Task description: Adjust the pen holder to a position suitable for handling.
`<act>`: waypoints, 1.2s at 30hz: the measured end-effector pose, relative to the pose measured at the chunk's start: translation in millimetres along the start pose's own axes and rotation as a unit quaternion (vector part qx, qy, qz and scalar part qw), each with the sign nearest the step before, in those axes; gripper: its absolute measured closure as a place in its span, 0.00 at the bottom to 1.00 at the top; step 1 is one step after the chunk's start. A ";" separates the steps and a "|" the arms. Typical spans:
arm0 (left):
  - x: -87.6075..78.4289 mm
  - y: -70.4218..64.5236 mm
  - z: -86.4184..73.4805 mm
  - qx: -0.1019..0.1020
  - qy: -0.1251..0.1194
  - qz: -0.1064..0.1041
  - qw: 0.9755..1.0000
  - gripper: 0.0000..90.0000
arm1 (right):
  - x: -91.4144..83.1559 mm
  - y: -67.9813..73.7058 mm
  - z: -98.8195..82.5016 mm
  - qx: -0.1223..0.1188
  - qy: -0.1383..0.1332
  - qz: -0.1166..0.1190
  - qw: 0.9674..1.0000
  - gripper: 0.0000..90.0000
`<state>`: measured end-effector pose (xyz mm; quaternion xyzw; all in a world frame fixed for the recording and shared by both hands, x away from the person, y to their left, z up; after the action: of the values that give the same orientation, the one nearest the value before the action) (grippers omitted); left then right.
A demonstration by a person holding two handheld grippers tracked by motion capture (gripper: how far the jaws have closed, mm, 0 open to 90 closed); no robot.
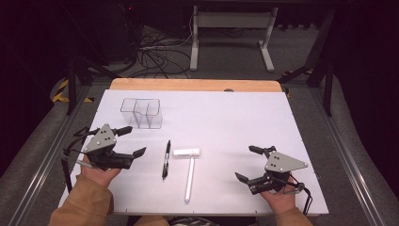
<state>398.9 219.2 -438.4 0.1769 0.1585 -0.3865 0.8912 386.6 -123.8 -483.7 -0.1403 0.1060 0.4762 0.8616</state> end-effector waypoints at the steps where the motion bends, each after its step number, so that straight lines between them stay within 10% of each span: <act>1: 0.0 0.0 0.0 0.000 0.000 0.000 1.000 0.22 | 0.0 0.0 0.0 0.000 0.000 0.000 1.000 0.05; 13: 12.9 28.2 9.3 -0.030 0.035 -0.026 0.999 0.26 | 1.2 1.4 -0.5 0.002 0.002 0.006 1.000 0.05; 36: 36.0 75.9 0.1 -0.032 0.093 0.013 0.995 0.24 | 1.8 2.3 -0.4 0.012 -0.004 0.021 1.000 0.05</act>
<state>478.9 244.9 -438.8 0.1851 0.2506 -0.3514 0.8829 385.6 -121.3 -485.0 -0.1255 0.1109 0.4938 0.8533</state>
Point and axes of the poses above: each handheld gripper's, and its own axes: x roughly forward along the jaws, z roughly out of its top, y roughly to its left, the point moved 10 cm from there along x, roughly forward along the jaws, and after that the axes turned 2 degrees about x, right-handed, at the moved point
